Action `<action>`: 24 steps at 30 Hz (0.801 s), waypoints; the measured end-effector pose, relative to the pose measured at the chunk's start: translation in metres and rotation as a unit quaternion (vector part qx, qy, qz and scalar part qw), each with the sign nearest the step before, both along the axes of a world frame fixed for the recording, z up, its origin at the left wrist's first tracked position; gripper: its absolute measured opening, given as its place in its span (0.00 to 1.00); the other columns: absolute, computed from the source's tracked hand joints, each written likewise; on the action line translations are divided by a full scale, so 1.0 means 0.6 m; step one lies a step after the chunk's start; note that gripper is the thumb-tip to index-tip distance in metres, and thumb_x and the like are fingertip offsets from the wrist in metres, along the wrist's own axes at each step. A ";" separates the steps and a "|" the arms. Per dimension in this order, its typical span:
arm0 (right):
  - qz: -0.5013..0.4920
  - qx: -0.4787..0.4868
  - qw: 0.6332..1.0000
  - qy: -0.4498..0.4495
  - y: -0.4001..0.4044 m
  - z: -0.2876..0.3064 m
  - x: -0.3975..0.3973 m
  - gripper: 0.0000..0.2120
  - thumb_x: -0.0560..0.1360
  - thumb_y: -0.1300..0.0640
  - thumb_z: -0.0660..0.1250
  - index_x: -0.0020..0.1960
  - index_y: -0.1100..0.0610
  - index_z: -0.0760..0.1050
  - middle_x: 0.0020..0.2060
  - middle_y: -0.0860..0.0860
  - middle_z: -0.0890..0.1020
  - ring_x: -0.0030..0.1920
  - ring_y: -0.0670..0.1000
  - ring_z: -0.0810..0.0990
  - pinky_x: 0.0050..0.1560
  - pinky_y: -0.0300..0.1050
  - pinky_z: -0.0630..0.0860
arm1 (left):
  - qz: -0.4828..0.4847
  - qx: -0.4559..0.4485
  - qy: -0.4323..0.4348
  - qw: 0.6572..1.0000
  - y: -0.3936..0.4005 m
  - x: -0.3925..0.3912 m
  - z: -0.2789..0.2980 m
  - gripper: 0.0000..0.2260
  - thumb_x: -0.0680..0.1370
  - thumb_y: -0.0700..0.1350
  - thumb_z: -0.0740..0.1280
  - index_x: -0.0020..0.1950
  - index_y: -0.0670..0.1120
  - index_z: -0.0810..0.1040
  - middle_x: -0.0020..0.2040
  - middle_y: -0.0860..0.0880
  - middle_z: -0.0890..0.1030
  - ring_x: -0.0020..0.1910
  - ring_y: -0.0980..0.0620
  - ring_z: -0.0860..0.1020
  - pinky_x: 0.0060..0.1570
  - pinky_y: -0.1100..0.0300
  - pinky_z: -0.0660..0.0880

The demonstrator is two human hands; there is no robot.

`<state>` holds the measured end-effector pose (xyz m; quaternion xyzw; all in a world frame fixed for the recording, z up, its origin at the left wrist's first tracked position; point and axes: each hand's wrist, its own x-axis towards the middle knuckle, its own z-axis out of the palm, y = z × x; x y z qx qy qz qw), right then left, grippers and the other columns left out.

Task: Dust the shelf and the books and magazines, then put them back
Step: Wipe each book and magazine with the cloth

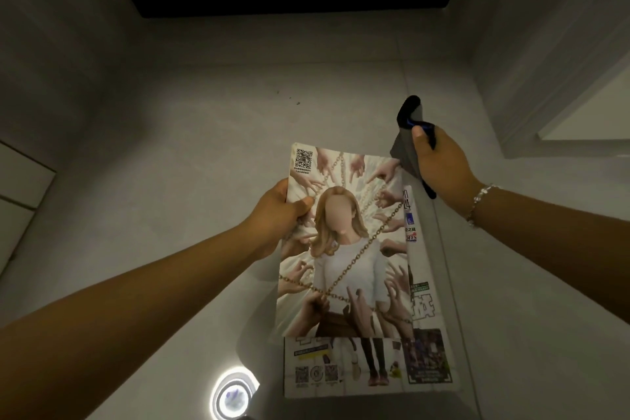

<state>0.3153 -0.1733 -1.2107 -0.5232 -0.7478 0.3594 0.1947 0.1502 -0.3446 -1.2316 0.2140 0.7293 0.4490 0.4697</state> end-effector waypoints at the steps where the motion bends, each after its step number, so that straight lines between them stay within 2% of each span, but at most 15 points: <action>1: 0.016 0.015 1.000 -0.002 -0.005 0.002 0.000 0.19 0.82 0.51 0.52 0.65 0.62 0.70 0.56 0.60 0.78 0.53 0.56 0.75 0.41 0.36 0.62 | 0.010 0.003 -0.001 1.000 0.000 -0.002 0.003 0.06 0.79 0.37 0.62 0.50 0.47 0.74 0.39 0.47 0.79 0.38 0.51 0.78 0.40 0.58 0.76; 3: 0.056 0.029 0.998 -0.008 -0.017 0.005 -0.001 0.19 0.82 0.50 0.52 0.61 0.62 0.73 0.52 0.61 0.79 0.43 0.52 0.75 0.36 0.40 0.63 | 0.039 0.010 -0.014 0.999 0.002 -0.006 0.007 0.06 0.79 0.38 0.63 0.55 0.46 0.75 0.44 0.46 0.82 0.43 0.49 0.80 0.45 0.55 0.79; 5: 0.089 0.018 0.996 -0.011 -0.035 0.008 -0.005 0.20 0.82 0.49 0.52 0.55 0.64 0.75 0.46 0.64 0.79 0.37 0.52 0.74 0.31 0.41 0.65 | 0.070 0.021 -0.036 0.997 0.007 -0.007 0.014 0.09 0.79 0.39 0.64 0.59 0.45 0.76 0.50 0.45 0.82 0.48 0.46 0.81 0.51 0.51 0.78; 8: 0.116 -0.046 0.992 0.008 -0.066 0.018 -0.013 0.24 0.82 0.48 0.52 0.53 0.68 0.75 0.45 0.69 0.79 0.38 0.59 0.76 0.34 0.45 0.69 | 0.089 0.051 -0.052 0.993 0.019 0.002 0.031 0.06 0.79 0.41 0.63 0.54 0.46 0.77 0.46 0.45 0.82 0.45 0.45 0.80 0.51 0.50 0.78; 10: 0.128 -0.085 0.988 0.033 -0.084 0.032 -0.019 0.24 0.82 0.47 0.52 0.56 0.68 0.74 0.49 0.71 0.78 0.43 0.65 0.78 0.41 0.53 0.73 | 0.085 0.066 -0.072 0.992 0.026 0.011 0.048 0.05 0.80 0.45 0.63 0.51 0.46 0.77 0.43 0.44 0.81 0.42 0.46 0.80 0.50 0.49 0.77; 12: 0.135 -0.112 0.983 0.047 -0.099 0.048 -0.024 0.23 0.81 0.45 0.52 0.59 0.62 0.75 0.48 0.68 0.78 0.47 0.64 0.78 0.46 0.53 0.74 | 0.057 0.077 -0.092 0.991 0.031 0.020 0.064 0.11 0.81 0.50 0.61 0.52 0.46 0.79 0.46 0.44 0.83 0.45 0.45 0.81 0.52 0.49 0.78; 15: 0.140 -0.133 0.979 0.059 -0.110 0.068 -0.028 0.22 0.80 0.43 0.52 0.58 0.59 0.75 0.39 0.58 0.75 0.41 0.53 0.75 0.41 0.43 0.69 | 0.017 0.094 -0.109 0.989 0.031 0.035 0.092 0.16 0.82 0.55 0.55 0.52 0.48 0.79 0.46 0.47 0.83 0.48 0.47 0.81 0.52 0.50 0.79; 18: 0.163 -0.140 0.974 0.076 -0.111 0.090 -0.028 0.22 0.80 0.42 0.52 0.53 0.58 0.76 0.42 0.56 0.80 0.44 0.54 0.78 0.46 0.45 0.72 | -0.007 0.122 -0.134 0.983 0.032 0.046 0.112 0.20 0.83 0.55 0.50 0.60 0.47 0.77 0.49 0.44 0.76 0.46 0.49 0.77 0.44 0.56 0.80; 19: 0.170 -0.142 0.972 0.084 -0.111 0.099 -0.027 0.22 0.79 0.41 0.52 0.52 0.57 0.77 0.43 0.55 0.82 0.45 0.54 0.80 0.49 0.47 0.74 | -0.011 0.134 -0.146 0.980 0.032 0.050 0.120 0.19 0.83 0.55 0.50 0.61 0.49 0.76 0.48 0.43 0.73 0.44 0.49 0.75 0.42 0.58 0.79; 21: 0.174 -0.144 0.970 0.090 -0.108 0.115 -0.024 0.23 0.79 0.40 0.52 0.49 0.56 0.78 0.41 0.54 0.83 0.43 0.53 0.82 0.52 0.50 0.77 | -0.020 0.152 -0.142 0.978 0.034 0.054 0.135 0.13 0.83 0.53 0.52 0.56 0.56 0.76 0.46 0.45 0.71 0.42 0.50 0.74 0.46 0.55 0.80; 23: 0.174 -0.155 0.966 0.110 -0.102 0.132 -0.020 0.20 0.77 0.39 0.53 0.45 0.50 0.78 0.36 0.53 0.83 0.40 0.53 0.83 0.52 0.52 0.78 | -0.040 0.169 -0.117 0.978 0.038 0.057 0.150 0.11 0.83 0.53 0.53 0.52 0.59 0.75 0.45 0.46 0.71 0.41 0.50 0.74 0.51 0.52 0.79; 24: 0.178 -0.161 0.963 0.123 -0.099 0.142 -0.018 0.19 0.77 0.38 0.53 0.44 0.47 0.77 0.35 0.51 0.84 0.40 0.52 0.83 0.53 0.51 0.78 | -0.048 0.178 -0.108 0.977 0.040 0.058 0.158 0.11 0.83 0.53 0.53 0.52 0.60 0.75 0.45 0.46 0.71 0.41 0.50 0.75 0.49 0.53 0.79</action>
